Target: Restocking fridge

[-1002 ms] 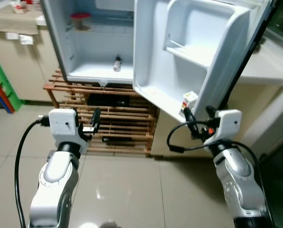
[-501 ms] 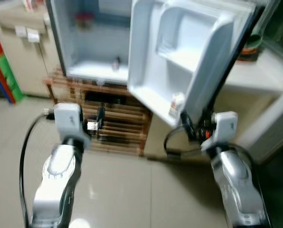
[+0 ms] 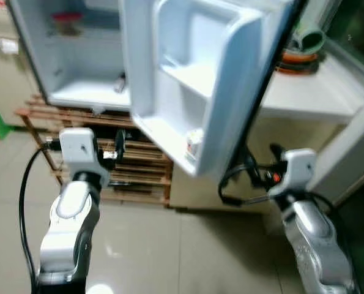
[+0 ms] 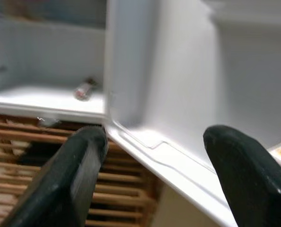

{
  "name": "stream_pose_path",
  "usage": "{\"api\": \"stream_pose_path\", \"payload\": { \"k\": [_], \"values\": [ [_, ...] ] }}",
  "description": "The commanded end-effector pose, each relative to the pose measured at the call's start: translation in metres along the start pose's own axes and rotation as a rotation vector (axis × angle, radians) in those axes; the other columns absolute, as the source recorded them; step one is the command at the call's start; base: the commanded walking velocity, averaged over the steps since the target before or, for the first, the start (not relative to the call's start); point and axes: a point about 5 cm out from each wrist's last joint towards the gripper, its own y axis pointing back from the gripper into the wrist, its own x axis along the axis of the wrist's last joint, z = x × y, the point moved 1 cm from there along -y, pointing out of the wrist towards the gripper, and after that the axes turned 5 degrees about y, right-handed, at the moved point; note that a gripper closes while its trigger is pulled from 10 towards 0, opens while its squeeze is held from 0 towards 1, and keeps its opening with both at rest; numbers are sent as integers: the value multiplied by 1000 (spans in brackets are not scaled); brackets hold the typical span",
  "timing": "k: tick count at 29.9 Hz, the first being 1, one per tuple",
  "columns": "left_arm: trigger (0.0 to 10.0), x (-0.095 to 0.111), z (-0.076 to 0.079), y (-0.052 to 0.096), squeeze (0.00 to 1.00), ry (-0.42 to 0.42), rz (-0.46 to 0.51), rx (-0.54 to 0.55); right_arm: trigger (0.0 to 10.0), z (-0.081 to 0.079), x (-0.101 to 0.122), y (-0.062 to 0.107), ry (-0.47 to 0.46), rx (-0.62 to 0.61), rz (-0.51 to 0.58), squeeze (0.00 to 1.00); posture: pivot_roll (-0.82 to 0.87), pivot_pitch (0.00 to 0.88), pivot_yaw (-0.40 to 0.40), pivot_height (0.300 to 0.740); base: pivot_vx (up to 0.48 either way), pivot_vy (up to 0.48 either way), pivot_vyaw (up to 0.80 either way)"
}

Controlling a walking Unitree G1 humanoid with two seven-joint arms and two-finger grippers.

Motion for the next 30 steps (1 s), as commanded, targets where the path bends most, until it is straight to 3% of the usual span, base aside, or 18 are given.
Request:
{"api": "stream_pose_path", "payload": {
  "k": [1, 7, 10, 13, 15, 16, 22, 27, 30],
  "values": [
    [10000, -6, -14, 0, 0, -10, -31, 42, 10000, -3, -4, 4, -4, 33, -24, 0, -105, 0, -22, 740, 0, 0, 0],
    [10000, -27, -26, -3, 0, -10, -124, 105, 10000, 10, -17, 0, 27, -50, -90, 0, -117, 0, -10, 740, 0, 0, 0],
    [10000, -56, -40, -5, 0, -36, -238, 160, 10000, 22, -12, -16, 46, -133, -81, 0, -110, 0, -7, 740, 0, 0, 0],
    [10000, -96, -43, -6, 0, -119, -373, 120, 10000, 34, 5, -46, 85, -211, -23, 0, -94, 0, 4, 740, 0, 0, 0],
    [10000, -105, -44, -5, 0, -155, -402, 104, 10000, 37, 9, -52, 98, -229, -11, 0, -92, 0, 5, 740, 0, 0, 0],
    [10000, -128, -49, 1, 0, -206, -499, 93, 10000, 41, 17, -66, 106, -277, 8, 0, -93, 0, 5, 740, 0, 0, 0],
    [10000, -154, -65, 23, 0, -338, -607, 83, 10000, 33, 37, -90, 123, -272, 63, 0, -78, 7, -5, 740, 0, 0, 0],
    [10000, -166, -86, 46, 0, -332, -651, 138, 10000, 23, 44, -110, 127, -252, 77, 0, -75, 77, -13, 740, 0, 0, 0],
    [10000, -174, -90, 60, 0, -341, -666, 139, 10000, 18, 46, -119, 117, -249, 75, 0, -74, 111, -18, 740, 0, 0, 0]
  ]
}}
